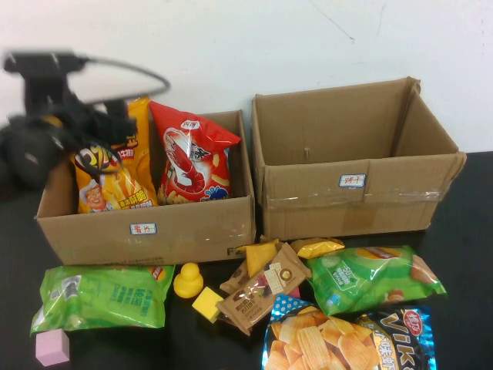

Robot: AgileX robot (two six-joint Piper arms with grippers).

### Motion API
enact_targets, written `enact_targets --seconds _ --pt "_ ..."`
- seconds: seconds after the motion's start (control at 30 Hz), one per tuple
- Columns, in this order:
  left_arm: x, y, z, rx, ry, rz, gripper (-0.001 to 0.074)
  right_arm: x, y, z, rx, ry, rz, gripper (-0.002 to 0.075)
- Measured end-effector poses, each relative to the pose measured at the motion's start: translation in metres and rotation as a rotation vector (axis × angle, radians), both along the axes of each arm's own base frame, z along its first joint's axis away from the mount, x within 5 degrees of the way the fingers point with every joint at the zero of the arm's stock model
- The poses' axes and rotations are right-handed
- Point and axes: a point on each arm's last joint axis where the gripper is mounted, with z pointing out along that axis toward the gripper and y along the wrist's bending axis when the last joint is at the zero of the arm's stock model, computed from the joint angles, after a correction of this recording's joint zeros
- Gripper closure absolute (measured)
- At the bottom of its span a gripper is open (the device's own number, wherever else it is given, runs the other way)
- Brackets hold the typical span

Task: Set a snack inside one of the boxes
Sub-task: Place the potato chip in the potato chip box, then pick up the biscuit

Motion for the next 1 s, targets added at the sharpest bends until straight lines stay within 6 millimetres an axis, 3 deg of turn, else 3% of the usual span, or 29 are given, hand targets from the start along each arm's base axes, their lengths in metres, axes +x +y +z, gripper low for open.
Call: enact_targets --seconds 0.07,0.17,0.23,0.3,0.47,0.67,0.83,1.0 --pt "-0.019 -0.001 0.028 0.010 -0.010 -0.044 0.0295 0.009 0.001 0.016 -0.047 -0.008 0.035 0.0727" --pt "-0.050 0.000 0.068 0.054 -0.053 -0.107 0.0560 0.030 0.004 0.044 -0.140 -0.021 0.115 0.0727" --pt "-0.074 0.002 0.090 0.077 -0.087 -0.138 0.0657 0.049 0.007 0.058 -0.191 0.002 0.189 0.0727" --pt "-0.098 0.004 0.098 0.083 -0.101 -0.153 0.0698 0.068 0.010 0.068 -0.228 0.037 0.281 0.0727" --pt "-0.167 0.012 0.096 0.052 -0.117 -0.178 0.0730 0.121 0.021 0.084 -0.259 0.135 0.534 0.0727" --pt "-0.238 0.019 0.056 -0.015 -0.077 -0.208 0.0735 0.165 0.048 0.092 -0.457 0.158 0.806 0.0727" --pt "-0.275 0.023 0.034 -0.056 -0.107 -0.211 0.0736 0.193 0.089 0.085 -0.715 0.162 0.989 0.0727" --pt "-0.300 0.026 0.033 -0.063 -0.184 -0.227 0.0736 0.222 0.132 0.062 -0.842 0.091 1.092 0.0715"
